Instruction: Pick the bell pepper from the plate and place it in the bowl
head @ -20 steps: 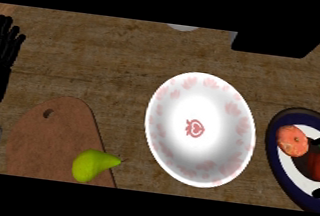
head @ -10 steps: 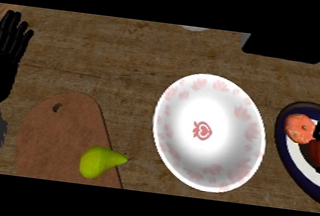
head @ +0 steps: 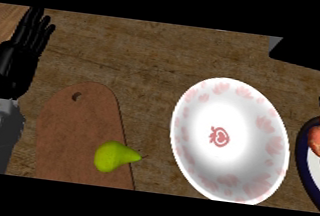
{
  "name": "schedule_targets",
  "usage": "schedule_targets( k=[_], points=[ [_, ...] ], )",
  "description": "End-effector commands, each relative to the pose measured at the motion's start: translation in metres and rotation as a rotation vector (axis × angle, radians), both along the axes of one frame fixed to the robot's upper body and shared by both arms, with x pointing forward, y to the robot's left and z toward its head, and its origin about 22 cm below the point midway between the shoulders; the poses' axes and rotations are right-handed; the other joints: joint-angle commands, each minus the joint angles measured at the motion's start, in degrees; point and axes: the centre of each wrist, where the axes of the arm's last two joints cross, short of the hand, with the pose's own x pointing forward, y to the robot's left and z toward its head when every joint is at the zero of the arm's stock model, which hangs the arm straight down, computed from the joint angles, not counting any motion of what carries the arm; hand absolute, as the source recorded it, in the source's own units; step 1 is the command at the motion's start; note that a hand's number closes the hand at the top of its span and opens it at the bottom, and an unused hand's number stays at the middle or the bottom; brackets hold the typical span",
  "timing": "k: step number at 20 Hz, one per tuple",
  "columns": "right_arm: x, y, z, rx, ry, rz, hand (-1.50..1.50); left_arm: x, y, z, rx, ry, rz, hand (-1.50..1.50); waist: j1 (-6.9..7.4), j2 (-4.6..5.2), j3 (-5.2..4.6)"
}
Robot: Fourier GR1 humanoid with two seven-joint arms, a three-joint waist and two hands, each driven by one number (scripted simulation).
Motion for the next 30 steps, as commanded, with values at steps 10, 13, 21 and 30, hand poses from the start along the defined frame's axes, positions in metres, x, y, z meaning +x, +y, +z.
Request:
schedule_targets(
  k=[10, 13, 21, 30],
  points=[
    [0.027, -0.043, 0.085, 0.284, -0.190, 0.295, 1.50, 0.003, 0.004, 0.003, 0.012, 0.010, 0.017, 0.00, -1.40, -0.75, -0.09],
    [0.037, -0.034, 0.118, 0.373, -0.251, 0.393, 1.50, 0.005, 0.004, 0.003, 0.009, 0.019, 0.025, 0.00, -2.53, -1.44, -0.26],
    [0.057, -0.009, 0.129, 0.637, -0.117, 0.489, 1.50, 0.002, 0.005, -0.007, 0.001, 0.037, 0.050, 0.00, -3.75, -2.17, -0.48],
    [0.085, 0.061, 0.142, 0.660, 0.066, 0.608, 1.50, -0.001, 0.015, -0.017, 0.020, 0.050, 0.103, 0.00, -5.95, -2.80, -0.66]
  ],
)
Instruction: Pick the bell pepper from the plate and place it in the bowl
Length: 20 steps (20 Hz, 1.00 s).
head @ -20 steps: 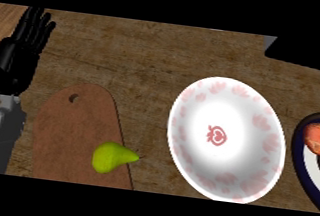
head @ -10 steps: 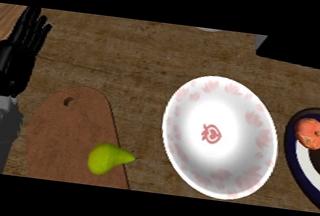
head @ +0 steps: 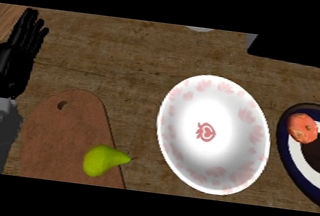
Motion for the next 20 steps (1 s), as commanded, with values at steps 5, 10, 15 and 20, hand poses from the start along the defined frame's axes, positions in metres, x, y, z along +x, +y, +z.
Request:
schedule_targets(
  k=[5, 10, 15, 20],
  points=[
    [0.016, 0.064, 0.008, -0.022, 0.247, 0.385, 1.50, -0.010, 0.016, -0.004, 0.008, 0.008, 0.038, 0.00, -1.77, -0.80, -0.06],
    [0.017, 0.099, 0.001, -0.086, 0.292, 0.451, 1.50, -0.010, 0.029, 0.001, 0.010, 0.001, 0.074, 0.00, -3.16, -0.89, -0.05],
    [0.010, 0.148, -0.042, -0.145, 0.342, 0.503, 1.50, -0.017, 0.035, 0.002, 0.015, -0.003, 0.094, 0.00, -4.54, -1.29, 0.00],
    [-0.009, 0.173, -0.080, -0.171, 0.295, 0.459, 1.50, -0.024, 0.049, -0.005, 0.004, 0.032, 0.091, 0.00, -4.82, -1.09, 0.02]
  ],
)
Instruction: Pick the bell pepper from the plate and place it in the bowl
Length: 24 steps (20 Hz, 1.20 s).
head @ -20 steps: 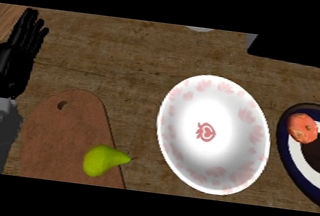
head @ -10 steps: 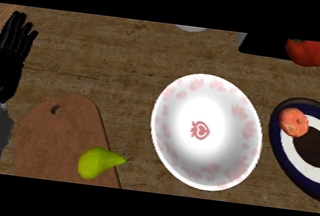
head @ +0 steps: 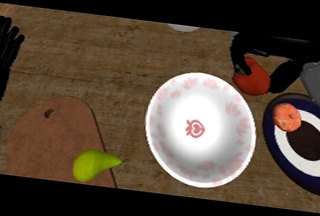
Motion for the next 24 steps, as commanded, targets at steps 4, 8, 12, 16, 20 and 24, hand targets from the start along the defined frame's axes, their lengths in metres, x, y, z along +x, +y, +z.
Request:
schedule_targets(
  k=[4, 8, 12, 16, 20, 24],
  points=[
    [-0.029, 0.038, -0.042, -0.094, 0.010, 0.066, 1.50, -0.013, 0.000, -0.013, 0.009, -0.001, 0.000, 0.00, -0.25, 0.08, 0.03],
    [-0.028, 0.061, -0.096, -0.109, 0.173, -0.065, -1.50, 0.002, -0.002, 0.009, -0.020, -0.005, -0.011, 0.00, 0.11, 0.30, 0.03],
    [-0.029, 0.064, -0.108, -0.080, 0.320, -0.034, -1.50, 0.005, 0.002, 0.010, -0.005, -0.014, -0.004, 0.00, -0.06, 0.32, 0.03],
    [-0.026, 0.070, -0.132, 0.102, 0.473, -0.015, -1.50, 0.005, -0.008, 0.018, 0.004, -0.029, -0.004, 0.00, 0.45, 0.45, 0.07],
    [-0.015, 0.063, -0.115, 0.316, 0.472, -0.082, -1.50, 0.005, -0.015, -0.006, -0.014, -0.002, -0.009, 0.00, 0.18, 0.55, 0.05],
    [0.005, 0.032, -0.107, 0.470, 0.494, -0.208, -1.50, 0.003, 0.003, 0.004, -0.017, -0.011, -0.015, 0.00, 0.76, 0.69, 0.05]
  ],
)
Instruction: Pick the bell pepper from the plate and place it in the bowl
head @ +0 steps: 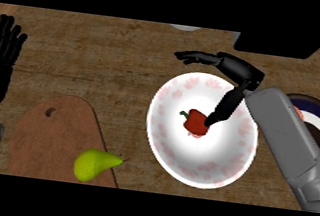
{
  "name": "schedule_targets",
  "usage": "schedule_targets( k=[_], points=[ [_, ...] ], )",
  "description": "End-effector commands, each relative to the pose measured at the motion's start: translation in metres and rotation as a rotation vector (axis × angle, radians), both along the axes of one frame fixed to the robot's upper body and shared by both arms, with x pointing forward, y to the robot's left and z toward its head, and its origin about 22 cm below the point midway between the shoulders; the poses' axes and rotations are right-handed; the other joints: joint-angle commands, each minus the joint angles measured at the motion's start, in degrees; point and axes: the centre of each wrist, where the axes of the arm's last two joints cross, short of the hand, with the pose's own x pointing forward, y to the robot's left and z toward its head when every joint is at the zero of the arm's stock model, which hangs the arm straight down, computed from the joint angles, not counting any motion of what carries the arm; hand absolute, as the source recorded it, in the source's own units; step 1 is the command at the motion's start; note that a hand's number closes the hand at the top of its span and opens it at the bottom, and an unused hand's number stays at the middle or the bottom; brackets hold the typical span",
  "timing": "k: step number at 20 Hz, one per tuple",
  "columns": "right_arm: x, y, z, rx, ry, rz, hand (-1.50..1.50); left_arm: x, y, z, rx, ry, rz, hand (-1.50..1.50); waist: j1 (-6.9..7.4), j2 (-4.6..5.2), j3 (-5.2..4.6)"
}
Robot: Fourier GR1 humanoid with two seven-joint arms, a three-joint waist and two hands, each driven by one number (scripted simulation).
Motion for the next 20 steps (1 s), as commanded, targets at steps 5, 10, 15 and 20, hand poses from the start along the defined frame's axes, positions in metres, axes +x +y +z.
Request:
schedule_targets(
  k=[5, 10, 15, 20],
  points=[
    [0.038, -0.056, 0.027, 0.173, 0.090, -0.231, -1.50, 0.015, -0.002, 0.008, -0.005, -0.002, -0.013, 0.00, 0.98, 0.56, 0.02],
    [0.047, -0.112, 0.052, 0.203, 0.148, -0.292, -1.50, 0.009, -0.008, 0.020, 0.005, -0.028, -0.077, 0.00, 3.71, 1.30, 0.12],
    [0.036, -0.158, 0.048, 0.268, 0.143, -0.334, -1.50, 0.015, -0.019, 0.016, 0.006, -0.051, -0.082, 0.00, 4.72, 2.54, 0.27],
    [0.033, -0.174, 0.056, 0.267, 0.139, -0.330, -1.50, 0.021, -0.028, 0.022, -0.003, -0.053, -0.090, 0.00, 5.39, 3.07, 0.45]
  ],
)
